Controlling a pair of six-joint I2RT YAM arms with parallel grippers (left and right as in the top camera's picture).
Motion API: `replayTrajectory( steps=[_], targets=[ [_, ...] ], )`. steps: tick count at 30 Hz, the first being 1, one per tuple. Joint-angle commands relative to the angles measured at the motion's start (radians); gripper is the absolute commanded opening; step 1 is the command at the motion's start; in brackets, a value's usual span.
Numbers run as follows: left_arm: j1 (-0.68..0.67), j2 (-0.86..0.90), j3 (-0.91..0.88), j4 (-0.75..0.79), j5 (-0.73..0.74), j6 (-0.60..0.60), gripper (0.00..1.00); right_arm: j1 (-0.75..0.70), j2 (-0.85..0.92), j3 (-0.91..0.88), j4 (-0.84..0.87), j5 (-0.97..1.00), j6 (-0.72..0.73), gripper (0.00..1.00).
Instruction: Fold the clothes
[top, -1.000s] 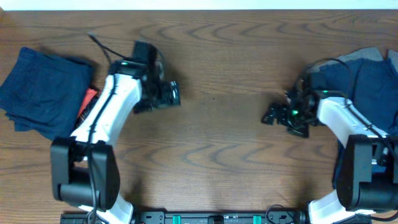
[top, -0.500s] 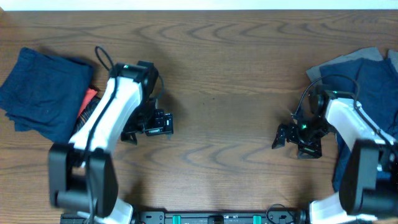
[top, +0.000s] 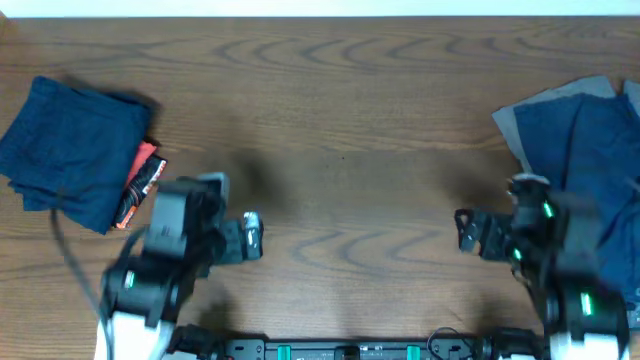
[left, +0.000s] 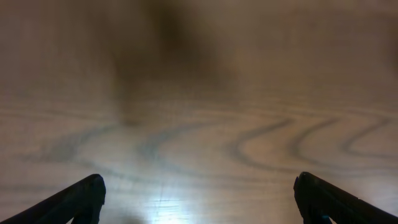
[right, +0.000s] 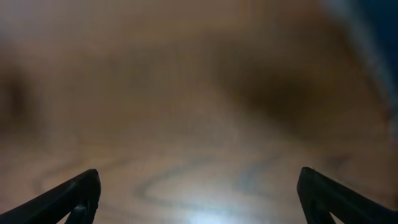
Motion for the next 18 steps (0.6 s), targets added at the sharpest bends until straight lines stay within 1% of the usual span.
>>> replayTrajectory(
  steps=[1,4,8,13,18],
  targets=[
    [0.002,-0.123,-0.064,0.08,-0.014,0.006,0.98,0.009,-0.19,-0.028,0.016,0.049,0.032,0.99],
    [0.002,-0.185,-0.068,0.088,-0.014,0.006,0.98,0.009,-0.328,-0.028,0.016,0.048,0.032,0.99],
    [0.002,-0.21,-0.068,0.088,-0.014,0.006,0.98,0.009,-0.423,-0.028,0.008,0.048,0.032,0.99],
    [0.002,-0.208,-0.068,0.088,-0.014,0.006,0.98,0.009,-0.439,-0.028,-0.019,0.048,0.032,0.99],
    [0.002,-0.208,-0.068,0.088,-0.014,0.006,0.98,0.009,-0.439,-0.028,-0.103,0.048,0.032,0.99]
  ],
)
